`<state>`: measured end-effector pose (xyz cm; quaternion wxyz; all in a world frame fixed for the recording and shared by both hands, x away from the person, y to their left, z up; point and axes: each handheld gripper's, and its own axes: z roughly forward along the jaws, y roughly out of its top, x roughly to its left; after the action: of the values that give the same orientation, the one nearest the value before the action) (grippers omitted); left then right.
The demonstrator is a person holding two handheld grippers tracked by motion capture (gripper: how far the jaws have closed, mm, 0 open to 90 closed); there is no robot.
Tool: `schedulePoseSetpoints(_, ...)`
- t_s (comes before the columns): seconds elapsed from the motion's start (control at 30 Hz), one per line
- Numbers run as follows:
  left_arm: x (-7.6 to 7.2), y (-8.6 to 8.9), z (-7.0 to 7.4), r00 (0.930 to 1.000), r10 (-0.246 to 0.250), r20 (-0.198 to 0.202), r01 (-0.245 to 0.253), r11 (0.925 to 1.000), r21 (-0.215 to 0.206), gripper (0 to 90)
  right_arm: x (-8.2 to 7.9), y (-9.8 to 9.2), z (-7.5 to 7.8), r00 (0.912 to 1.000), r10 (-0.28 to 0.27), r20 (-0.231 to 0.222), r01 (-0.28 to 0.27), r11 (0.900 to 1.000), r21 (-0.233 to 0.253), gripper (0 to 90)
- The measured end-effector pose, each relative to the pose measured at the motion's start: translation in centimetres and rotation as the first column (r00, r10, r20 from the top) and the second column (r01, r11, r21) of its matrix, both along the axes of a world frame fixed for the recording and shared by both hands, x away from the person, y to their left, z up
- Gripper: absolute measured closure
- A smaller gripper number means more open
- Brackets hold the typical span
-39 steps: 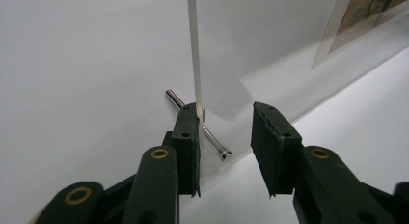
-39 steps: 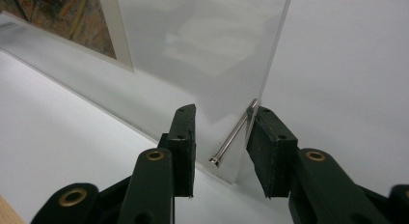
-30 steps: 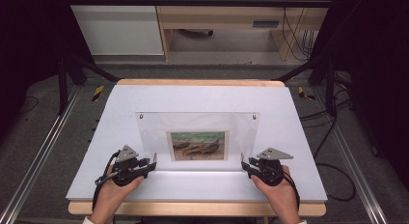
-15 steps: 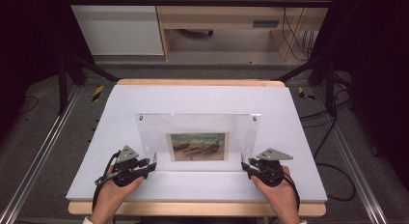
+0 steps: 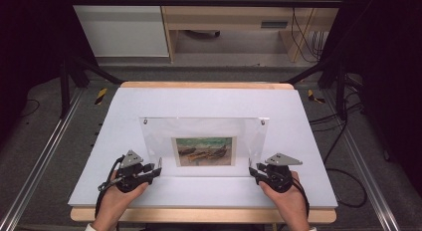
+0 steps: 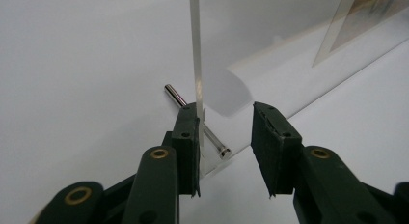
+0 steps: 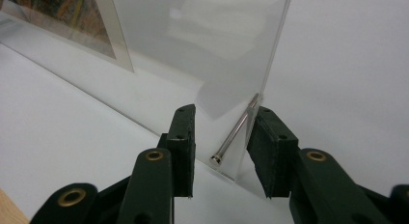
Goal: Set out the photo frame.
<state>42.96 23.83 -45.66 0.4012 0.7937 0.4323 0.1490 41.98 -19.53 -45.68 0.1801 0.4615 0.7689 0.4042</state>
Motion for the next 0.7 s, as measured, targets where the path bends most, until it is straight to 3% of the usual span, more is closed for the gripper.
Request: schedulePoseSetpoints(0.7,0.03,-0.02,-0.05,0.9999,-0.007,0.008,0.007,0.9999,0.010,62.3,0.01,0.05,-0.07,1.0000,0.003,0.006,-0.003,1.000,0.001,61.5)
